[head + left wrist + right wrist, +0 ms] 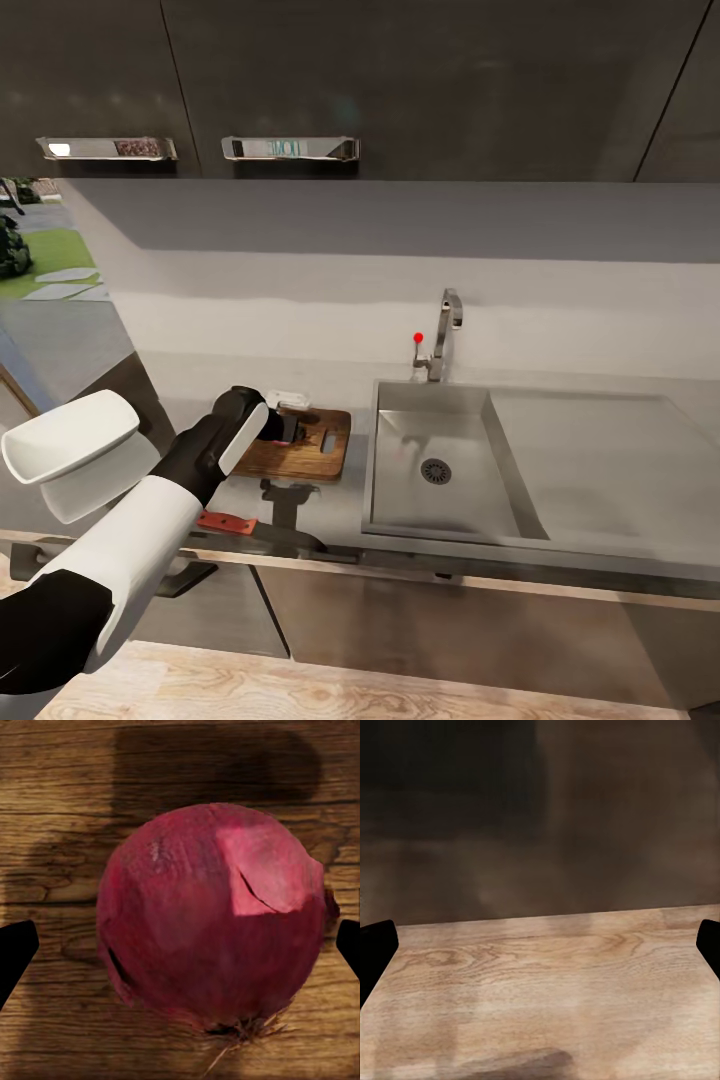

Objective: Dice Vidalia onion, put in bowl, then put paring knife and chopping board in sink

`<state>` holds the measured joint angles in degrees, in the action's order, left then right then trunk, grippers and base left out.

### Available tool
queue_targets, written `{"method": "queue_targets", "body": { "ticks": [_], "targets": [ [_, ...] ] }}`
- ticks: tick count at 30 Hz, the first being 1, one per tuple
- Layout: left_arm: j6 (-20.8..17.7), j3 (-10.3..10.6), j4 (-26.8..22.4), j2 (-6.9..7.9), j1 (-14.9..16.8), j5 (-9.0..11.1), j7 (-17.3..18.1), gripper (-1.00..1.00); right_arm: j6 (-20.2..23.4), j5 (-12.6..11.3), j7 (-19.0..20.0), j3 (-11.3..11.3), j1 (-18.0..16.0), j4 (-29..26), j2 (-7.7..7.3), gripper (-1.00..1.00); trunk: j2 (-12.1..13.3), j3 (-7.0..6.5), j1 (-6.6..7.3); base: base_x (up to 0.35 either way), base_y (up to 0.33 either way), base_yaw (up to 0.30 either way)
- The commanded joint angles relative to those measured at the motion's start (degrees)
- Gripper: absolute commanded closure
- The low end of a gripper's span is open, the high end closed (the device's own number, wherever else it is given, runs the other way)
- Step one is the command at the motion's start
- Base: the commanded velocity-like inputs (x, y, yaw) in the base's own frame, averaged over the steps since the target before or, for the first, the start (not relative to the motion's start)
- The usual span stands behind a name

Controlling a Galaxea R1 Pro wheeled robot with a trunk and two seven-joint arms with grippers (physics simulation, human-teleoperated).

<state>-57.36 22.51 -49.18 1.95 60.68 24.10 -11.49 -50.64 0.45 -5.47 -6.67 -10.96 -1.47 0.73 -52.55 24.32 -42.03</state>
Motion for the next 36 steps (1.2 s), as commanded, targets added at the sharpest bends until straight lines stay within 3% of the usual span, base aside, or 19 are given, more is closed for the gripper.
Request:
{"method": "queue_targets", "body": {
  "ticks": [1, 20, 29, 36],
  "targets": [
    [-0.1, 0.3, -0.1, 0.07, 0.1, 0.6, -0.5, -1.0, -0.2, 0.1, -0.1, -0.2, 0.0, 0.0, 0.04, -1.0, 0.0, 0.06, -0.01, 0.0, 0.0, 0.0],
    [-0.2, -0.2, -2.0, 0.07, 0.1, 0.5, -0.5, -1.0, -0.2, 0.1, -0.1, -0.2, 0.0, 0.0, -0.02, -1.0, 0.0, 0.06, -0.01, 0.0, 0.0, 0.0],
    [-0.4, -0.1, -17.0, 0.97, 0.1, 0.5, -0.6, -1.0, -0.2, 0.1, -0.1, -0.2, 0.0, 0.0, 0.01, -1.0, 0.0, 0.06, -0.01, 0.0, 0.0, 0.0],
    [-0.3, -0.1, -20.5, 1.58, 0.1, 0.4, -0.6, -1.0, -0.2, 0.1, -0.1, -0.2, 0.0, 0.0, -0.01, -1.0, 0.0, 0.06, -0.01, 0.0, 0.0, 0.0]
  ]
}}
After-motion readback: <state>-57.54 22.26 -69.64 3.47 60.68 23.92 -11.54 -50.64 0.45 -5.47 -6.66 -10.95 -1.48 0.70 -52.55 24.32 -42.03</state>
